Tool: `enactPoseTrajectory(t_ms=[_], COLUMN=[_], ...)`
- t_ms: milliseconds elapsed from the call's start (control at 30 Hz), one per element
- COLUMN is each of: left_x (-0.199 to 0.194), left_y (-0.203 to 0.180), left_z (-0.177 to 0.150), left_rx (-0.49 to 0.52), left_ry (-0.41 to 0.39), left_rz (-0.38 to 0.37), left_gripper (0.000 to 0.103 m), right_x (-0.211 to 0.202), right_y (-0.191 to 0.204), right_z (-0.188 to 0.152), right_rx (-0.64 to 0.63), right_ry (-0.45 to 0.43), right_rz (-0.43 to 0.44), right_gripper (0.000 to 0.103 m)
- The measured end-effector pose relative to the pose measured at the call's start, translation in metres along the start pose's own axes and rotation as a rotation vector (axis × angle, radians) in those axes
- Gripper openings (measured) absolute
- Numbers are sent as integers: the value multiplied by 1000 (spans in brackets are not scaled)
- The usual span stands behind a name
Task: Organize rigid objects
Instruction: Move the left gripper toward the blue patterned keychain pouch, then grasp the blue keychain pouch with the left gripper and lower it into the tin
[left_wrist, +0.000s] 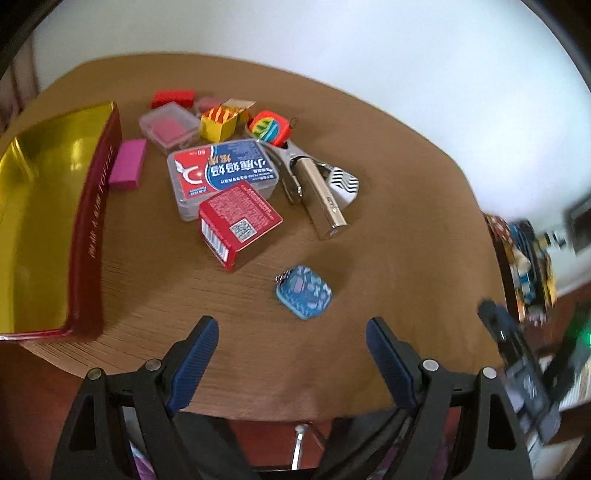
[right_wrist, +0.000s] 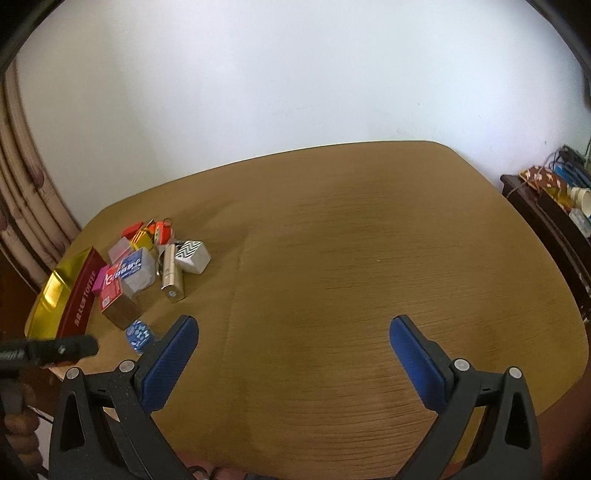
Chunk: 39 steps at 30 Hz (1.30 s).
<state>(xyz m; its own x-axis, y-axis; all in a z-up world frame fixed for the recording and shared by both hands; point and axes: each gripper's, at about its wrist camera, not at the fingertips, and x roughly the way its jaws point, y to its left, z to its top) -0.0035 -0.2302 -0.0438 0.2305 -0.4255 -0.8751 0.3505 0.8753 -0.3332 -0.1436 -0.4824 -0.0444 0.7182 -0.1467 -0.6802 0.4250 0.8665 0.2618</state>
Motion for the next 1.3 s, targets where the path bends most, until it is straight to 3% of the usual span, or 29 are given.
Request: enactPoseTrajectory(t_ms=[300, 433, 700, 733, 833, 1067, 1300], left_x=[33, 43, 71, 69, 68, 54, -10], left_y=[-17, -19, -19, -23, -23, -10, 6], left_z=[26, 27, 25, 25, 25, 17, -13], left_rx=[-123, -136, -157, -154, -136, -121, -53], left_ry=[65, 83, 130, 121, 96, 89, -44], left_rz=[81, 126, 140, 148, 177, 109, 107], left_gripper=[84, 84, 84, 81, 43, 43, 43], right_x=[4, 7, 17, 19, 21, 23, 14], right_y=[-26, -32, -39, -39, -38, -35, -4], right_z=[2, 1, -2, -2, -4, -4, -6], right_rx=[89, 111, 140, 147, 150, 142, 44], right_ry=[33, 51, 98, 105, 111, 120, 114], right_rz=[68, 94, 105, 106, 104, 108, 201], right_gripper=[103, 103, 103, 103, 103, 103, 103])
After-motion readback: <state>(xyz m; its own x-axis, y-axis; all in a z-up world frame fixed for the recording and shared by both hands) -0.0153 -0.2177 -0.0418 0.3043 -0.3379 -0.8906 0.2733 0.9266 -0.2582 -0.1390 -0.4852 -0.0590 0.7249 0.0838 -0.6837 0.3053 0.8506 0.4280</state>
